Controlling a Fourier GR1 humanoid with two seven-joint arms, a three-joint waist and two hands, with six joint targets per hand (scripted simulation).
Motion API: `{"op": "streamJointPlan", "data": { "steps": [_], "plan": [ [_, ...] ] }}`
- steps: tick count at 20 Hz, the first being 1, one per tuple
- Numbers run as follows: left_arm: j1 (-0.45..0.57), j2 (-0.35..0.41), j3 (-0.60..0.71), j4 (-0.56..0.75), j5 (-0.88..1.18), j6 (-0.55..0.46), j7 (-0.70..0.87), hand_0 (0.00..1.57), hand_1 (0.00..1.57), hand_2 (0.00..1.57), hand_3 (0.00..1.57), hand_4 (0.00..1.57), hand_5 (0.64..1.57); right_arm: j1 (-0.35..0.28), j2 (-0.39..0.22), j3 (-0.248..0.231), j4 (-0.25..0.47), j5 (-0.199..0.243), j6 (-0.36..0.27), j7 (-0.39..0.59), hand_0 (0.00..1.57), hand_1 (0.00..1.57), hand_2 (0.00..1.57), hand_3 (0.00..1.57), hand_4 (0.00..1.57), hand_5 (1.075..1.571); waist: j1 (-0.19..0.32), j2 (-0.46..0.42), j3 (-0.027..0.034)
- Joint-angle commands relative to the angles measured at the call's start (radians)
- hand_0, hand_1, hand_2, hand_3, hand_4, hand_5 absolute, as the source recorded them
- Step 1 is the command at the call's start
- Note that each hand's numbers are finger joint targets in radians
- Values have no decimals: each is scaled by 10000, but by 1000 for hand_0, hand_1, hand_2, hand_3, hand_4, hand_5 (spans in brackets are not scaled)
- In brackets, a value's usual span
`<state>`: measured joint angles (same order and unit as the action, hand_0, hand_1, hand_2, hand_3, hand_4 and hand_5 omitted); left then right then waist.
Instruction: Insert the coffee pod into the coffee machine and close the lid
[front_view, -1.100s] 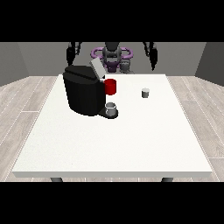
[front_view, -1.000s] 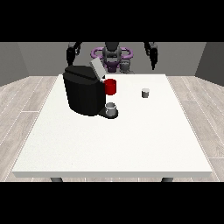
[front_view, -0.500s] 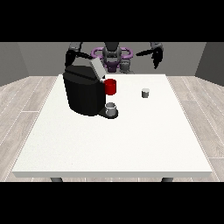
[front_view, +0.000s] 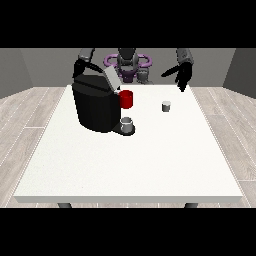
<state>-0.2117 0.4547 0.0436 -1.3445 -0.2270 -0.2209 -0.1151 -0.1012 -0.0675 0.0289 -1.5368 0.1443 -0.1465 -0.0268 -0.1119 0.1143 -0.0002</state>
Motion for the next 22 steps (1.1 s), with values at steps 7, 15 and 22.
{"op": "streamJointPlan", "data": {
  "steps": [7,15,22],
  "plan": [
    [-1563,622,-52,2845,-1380,-232,-569,0,0,0,0,0,1571,-675,387,633,-161,683,-301,983,0,0,0,0,0,1571,-620,964,-5],
    [-2440,218,-410,4004,-2841,843,-821,0,0,423,0,0,1571,-1443,354,-168,1162,-109,-67,134,0,0,0,0,0,1571,-283,1366,0],
    [-3080,-343,-895,4337,-4001,1930,-925,888,888,963,816,384,1571,-1573,338,-42,2083,205,-50,-17,0,0,0,0,0,1571,-217,1173,2]
  ]
}}
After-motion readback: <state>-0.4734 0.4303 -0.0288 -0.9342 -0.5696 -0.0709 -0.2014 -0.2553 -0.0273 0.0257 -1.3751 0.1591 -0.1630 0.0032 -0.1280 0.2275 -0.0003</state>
